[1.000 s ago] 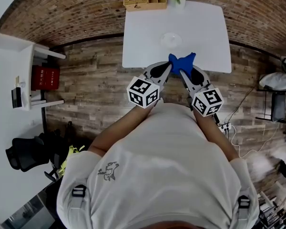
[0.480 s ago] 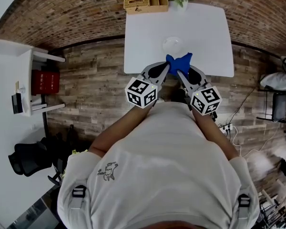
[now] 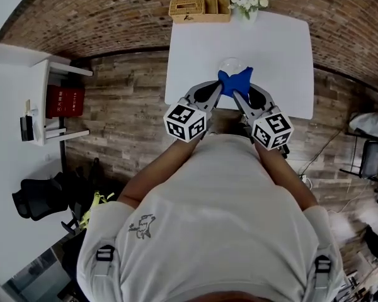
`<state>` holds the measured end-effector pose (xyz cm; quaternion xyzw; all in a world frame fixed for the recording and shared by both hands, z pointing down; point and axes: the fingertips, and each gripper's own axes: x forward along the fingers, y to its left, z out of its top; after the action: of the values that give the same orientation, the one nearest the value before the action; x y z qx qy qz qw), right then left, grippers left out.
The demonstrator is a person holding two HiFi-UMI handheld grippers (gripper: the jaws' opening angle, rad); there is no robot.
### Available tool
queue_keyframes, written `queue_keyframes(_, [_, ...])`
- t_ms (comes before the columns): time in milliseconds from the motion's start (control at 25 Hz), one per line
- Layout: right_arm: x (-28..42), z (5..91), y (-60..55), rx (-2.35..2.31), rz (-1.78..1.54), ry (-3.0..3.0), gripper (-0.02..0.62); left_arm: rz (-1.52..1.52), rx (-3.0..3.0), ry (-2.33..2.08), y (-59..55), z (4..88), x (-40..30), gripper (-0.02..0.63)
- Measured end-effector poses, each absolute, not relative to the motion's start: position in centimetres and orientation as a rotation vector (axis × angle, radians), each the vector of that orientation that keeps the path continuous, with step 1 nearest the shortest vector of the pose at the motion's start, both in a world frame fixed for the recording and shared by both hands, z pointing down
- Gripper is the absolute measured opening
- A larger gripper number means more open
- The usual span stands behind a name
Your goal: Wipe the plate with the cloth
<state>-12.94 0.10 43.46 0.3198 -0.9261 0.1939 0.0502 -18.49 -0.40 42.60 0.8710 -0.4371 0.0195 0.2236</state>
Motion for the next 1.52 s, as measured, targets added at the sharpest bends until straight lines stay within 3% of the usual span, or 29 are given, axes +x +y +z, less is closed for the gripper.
queue_keyframes(680, [-5.4,45.1,-13.5,0.837,0.657,-2.805,0.133,0.098,2.215,-1.432,-12.9,44.6,-15.0,0.008])
queue_keyframes(1520, [-8.6,57.3,-15.3,0.902,0.978,-2.533,0.133,0.253,1.967,-1.205,-14.0,57.5,-19.6,0.008])
